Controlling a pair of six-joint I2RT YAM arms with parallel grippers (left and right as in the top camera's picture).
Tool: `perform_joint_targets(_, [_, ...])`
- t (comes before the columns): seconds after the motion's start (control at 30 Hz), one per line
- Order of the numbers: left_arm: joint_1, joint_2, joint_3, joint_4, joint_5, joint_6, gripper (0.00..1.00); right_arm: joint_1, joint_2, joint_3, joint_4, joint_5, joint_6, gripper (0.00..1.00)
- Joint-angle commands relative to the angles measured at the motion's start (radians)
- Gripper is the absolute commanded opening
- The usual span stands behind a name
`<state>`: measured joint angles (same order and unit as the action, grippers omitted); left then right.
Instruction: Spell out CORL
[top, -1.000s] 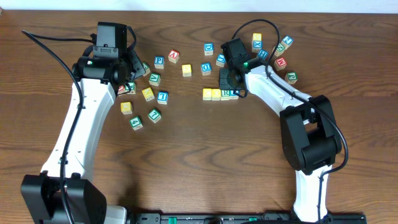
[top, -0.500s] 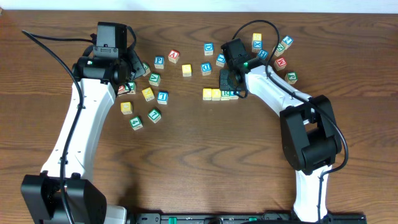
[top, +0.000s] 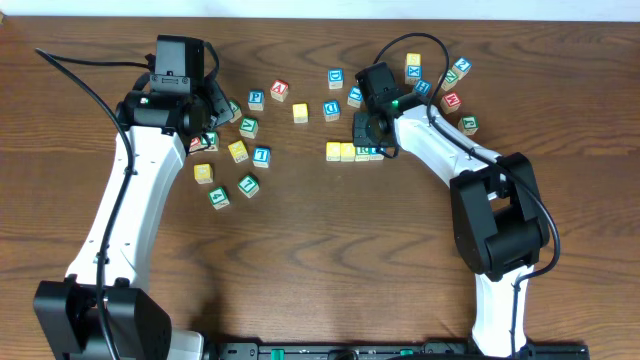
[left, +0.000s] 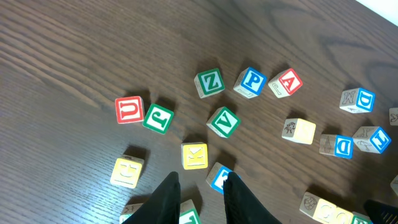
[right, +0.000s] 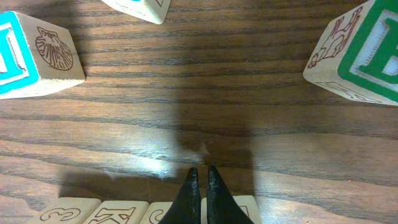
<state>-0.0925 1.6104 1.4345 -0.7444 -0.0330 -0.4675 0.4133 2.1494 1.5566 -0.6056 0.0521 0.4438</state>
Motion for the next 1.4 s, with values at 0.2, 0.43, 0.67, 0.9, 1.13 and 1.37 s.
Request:
perform_joint_targets(0.2, [0.002, 0.006, -0.015, -0.003, -0.016, 0.000, 0.25, -0.008, -0.016, 0.011, 0.001, -0.006, 0.011, 0.03])
perform_joint_targets(0.43, [0.002, 0.006, -0.015, -0.003, -0.016, 0.000, 0.25, -0.048, -0.039, 0.085, -0.018, -0.006, 0.011, 0.12])
perform_joint_targets(0.67, [0.002, 0.006, -0.015, -0.003, -0.016, -0.001, 0.25, -0.085, -0.081, 0.087, -0.131, -0.006, 0.019, 0.09])
perform_joint_targets(0.9, [0.002, 0.013, -0.015, -0.003, -0.016, -0.001, 0.25, -0.087, -0.080, 0.003, -0.181, -0.006, 0.034, 0.01])
perform_joint_targets(1.13, [0.002, 0.018, -0.015, -0.003, -0.012, -0.001, 0.25, -0.085, -0.080, -0.029, -0.168, -0.017, 0.041, 0.01])
perform_joint_targets(1.37, [0.002, 0.018, -0.015, -0.003, -0.012, -0.001, 0.25, -0.074, -0.080, -0.048, -0.165, -0.021, 0.037, 0.02])
